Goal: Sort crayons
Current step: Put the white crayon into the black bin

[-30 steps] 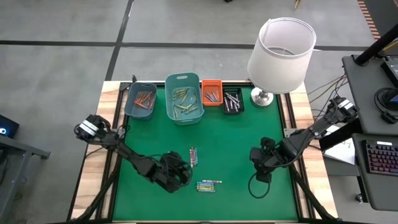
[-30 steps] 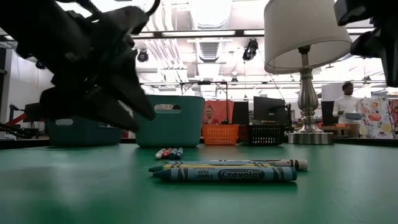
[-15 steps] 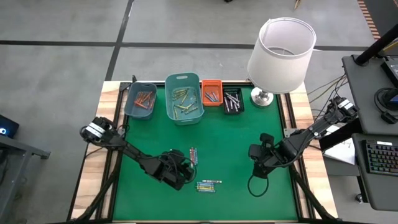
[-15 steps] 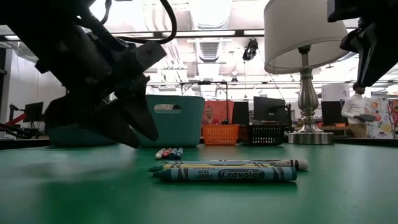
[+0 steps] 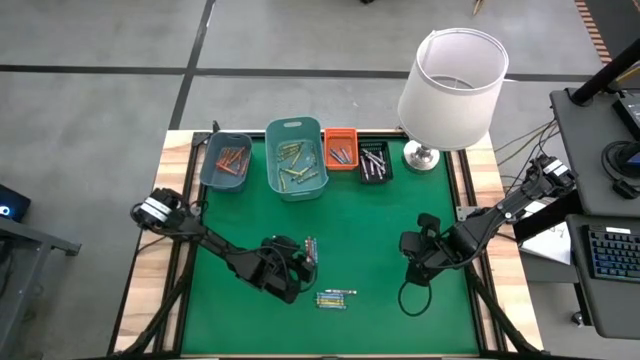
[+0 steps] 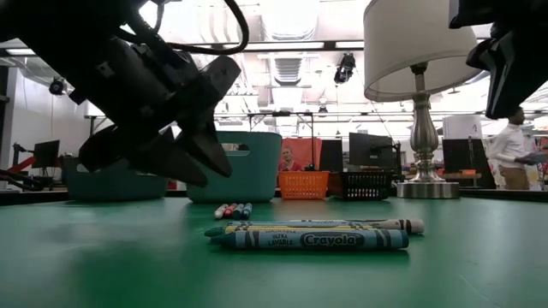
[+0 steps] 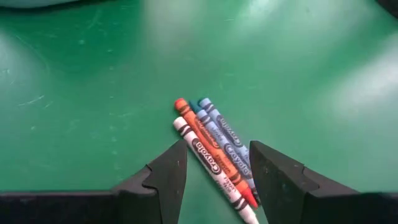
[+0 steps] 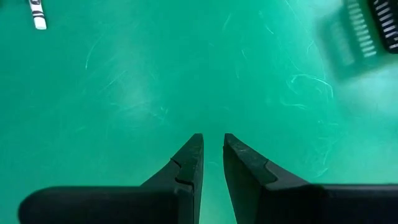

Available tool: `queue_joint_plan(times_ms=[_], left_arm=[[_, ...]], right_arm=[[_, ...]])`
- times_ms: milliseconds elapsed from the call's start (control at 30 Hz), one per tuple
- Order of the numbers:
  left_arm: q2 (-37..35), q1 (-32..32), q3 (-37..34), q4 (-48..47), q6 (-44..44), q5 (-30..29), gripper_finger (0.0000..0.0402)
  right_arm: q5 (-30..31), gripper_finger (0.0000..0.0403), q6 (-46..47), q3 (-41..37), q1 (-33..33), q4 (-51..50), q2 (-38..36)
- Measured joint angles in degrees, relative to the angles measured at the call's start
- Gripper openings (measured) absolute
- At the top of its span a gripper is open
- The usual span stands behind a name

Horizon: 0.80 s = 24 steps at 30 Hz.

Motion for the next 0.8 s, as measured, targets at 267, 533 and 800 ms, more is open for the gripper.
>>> queue_joint_plan(times_ms=[267,533,800], left_arm=[[3.4,0.5,1.7,-2.0,-0.2,-0.1,0.0158],[6.7,1.2,5.3,-7.6,-0.8,0.0,0.0158],[8.3,1.5,6.2,-8.2,-0.8,0.9,0.0158]], right_arm=[[0.1,0.0052,-0.5,0.0,0.0,0.4,0.0],[0.1,0.0052,-0.5,0.0,0.0,0.7,0.0],[0.1,0.0052,-0.5,-0.2,0.0,0.9,0.0]])
